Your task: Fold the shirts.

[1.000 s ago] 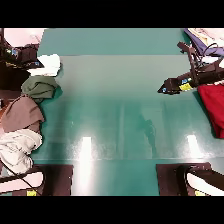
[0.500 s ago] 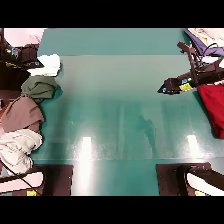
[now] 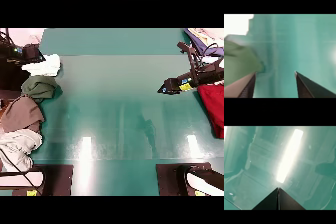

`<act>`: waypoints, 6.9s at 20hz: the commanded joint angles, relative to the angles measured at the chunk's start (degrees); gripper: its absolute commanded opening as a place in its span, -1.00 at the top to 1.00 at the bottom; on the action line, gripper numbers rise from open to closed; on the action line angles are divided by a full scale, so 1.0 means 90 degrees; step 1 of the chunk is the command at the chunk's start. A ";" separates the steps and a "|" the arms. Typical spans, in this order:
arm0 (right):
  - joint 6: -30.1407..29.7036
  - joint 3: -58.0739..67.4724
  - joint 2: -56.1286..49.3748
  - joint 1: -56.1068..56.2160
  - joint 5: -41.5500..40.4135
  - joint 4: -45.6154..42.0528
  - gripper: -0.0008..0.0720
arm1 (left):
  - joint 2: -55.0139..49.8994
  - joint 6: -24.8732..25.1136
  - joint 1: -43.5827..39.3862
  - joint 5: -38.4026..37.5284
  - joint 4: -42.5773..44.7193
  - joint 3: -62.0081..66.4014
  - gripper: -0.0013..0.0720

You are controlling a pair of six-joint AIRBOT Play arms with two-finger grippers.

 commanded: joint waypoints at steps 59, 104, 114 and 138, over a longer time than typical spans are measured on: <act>0.0396 0.3750 0.0211 0.0005 -0.0355 0.0313 0.93 | -0.0012 0.1515 -0.3147 -0.0605 -0.3245 0.0083 -0.20; 0.0699 0.0102 -0.0117 0.1598 -0.1005 0.0704 -0.66 | 0.3674 0.1914 -0.1608 0.0100 -0.3050 -0.7631 0.89; 0.1897 0.0362 -0.2555 0.3286 -0.3157 0.0685 -0.65 | 0.3674 0.1914 -0.1608 -0.0032 -0.2970 -0.7244 0.89; 0.2062 0.1416 -0.3245 0.2856 -0.1727 -0.0614 -0.62 | 0.3674 0.1846 -0.1608 -0.0248 -0.2982 -0.7244 0.89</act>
